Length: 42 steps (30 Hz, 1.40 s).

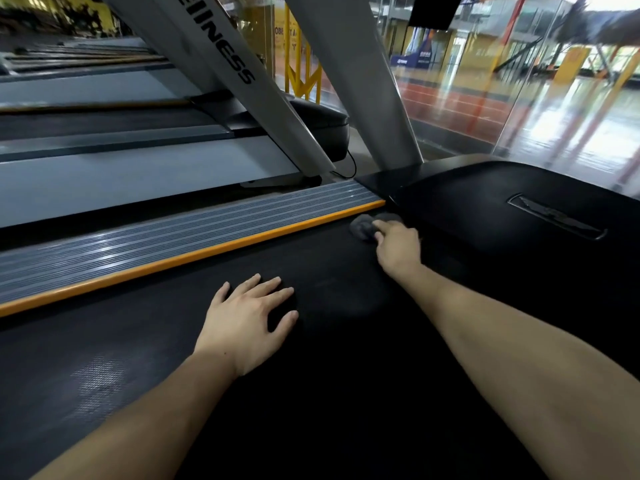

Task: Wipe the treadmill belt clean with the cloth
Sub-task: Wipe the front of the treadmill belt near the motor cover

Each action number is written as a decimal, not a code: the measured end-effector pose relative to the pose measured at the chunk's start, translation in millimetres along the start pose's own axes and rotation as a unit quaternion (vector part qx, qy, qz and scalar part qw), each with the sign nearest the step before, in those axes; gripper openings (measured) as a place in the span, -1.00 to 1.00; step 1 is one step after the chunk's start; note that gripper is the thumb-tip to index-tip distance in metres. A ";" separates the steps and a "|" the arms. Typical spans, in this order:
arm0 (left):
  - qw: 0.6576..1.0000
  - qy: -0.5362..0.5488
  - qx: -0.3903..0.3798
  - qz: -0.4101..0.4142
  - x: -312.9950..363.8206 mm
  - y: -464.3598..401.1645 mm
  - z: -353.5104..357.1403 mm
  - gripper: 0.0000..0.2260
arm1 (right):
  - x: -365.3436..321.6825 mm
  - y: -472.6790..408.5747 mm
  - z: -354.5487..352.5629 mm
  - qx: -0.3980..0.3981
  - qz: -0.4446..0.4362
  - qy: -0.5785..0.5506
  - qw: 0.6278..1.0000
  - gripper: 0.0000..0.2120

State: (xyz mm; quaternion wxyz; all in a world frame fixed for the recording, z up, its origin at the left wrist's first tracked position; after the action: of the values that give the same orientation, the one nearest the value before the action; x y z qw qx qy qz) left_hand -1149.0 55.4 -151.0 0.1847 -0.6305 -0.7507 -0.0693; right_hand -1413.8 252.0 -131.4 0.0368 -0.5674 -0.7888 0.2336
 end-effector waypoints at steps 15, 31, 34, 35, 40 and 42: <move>0.997 -0.013 -0.027 -0.075 44.1 1.7 17.4 -0.42 | 36.3 0.0 -2.4 -0.032 0.032 -0.022 0.999 -0.69; 0.999 -0.010 0.023 -0.036 52.6 7.6 21.1 -0.45 | 52.3 19.0 -20.3 -0.042 0.019 -0.013 0.999 -0.67; 0.999 -0.006 0.021 -0.039 52.5 10.2 20.9 -0.45 | -29.3 71.9 -22.2 -0.007 -0.129 -0.072 0.989 -0.70; 0.999 -0.008 0.019 -0.035 53.7 10.4 20.5 -0.46 | -52.0 90.0 -23.6 -0.009 -0.180 -0.091 0.979 -0.69; 1.000 -0.002 0.020 -0.024 53.1 7.7 19.8 -0.45 | -38.7 65.6 -25.3 -0.025 -0.241 -0.087 0.966 -0.67; 0.999 -0.002 0.021 -0.027 51.0 9.0 21.4 -0.45 | 19.8 29.9 -26.6 -0.027 -0.114 -0.043 0.992 -0.68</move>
State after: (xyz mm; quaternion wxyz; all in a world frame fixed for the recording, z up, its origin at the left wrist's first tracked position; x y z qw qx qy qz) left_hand -1151.2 111.4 -153.3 0.1949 -0.6057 -0.7693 -0.0574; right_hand -1385.9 286.1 -124.2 0.0145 -0.4645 -0.8548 0.2309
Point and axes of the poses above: each hand's wrist, its own y-axis away from the middle knuckle, its own z-axis out of the palm, x = y × z, the point moved 6 cm from there along -y, towards the middle knuckle, and after that the axes turned 8 degrees about y, right-handed, at the moved point
